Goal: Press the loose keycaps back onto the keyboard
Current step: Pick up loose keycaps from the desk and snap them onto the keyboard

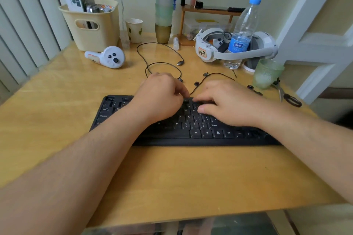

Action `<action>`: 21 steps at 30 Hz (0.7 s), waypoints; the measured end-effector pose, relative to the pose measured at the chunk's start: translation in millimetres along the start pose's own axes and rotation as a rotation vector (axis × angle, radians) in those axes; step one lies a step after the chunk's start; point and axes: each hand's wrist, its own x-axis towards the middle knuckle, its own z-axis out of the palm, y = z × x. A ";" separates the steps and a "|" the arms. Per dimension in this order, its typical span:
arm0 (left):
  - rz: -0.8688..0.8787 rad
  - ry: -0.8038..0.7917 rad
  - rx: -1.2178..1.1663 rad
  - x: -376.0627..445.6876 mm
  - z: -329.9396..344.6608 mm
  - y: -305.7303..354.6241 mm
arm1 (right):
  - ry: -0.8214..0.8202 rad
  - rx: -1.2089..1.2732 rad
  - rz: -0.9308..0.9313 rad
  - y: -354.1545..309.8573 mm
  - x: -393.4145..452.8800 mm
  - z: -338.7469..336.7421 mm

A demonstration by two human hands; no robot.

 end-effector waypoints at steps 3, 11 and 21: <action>0.011 -0.020 0.005 -1.8 0.6 2.6 | 0.047 0.048 -0.001 0.5 -8.4 9.8; 0.024 -0.019 0.023 -1.8 2.1 2.8 | 0.109 0.167 0.085 -5.2 5.2 9.1; 0.024 -0.008 0.012 -1.8 -0.2 1.8 | 0.173 0.111 0.032 -4.7 11.2 10.4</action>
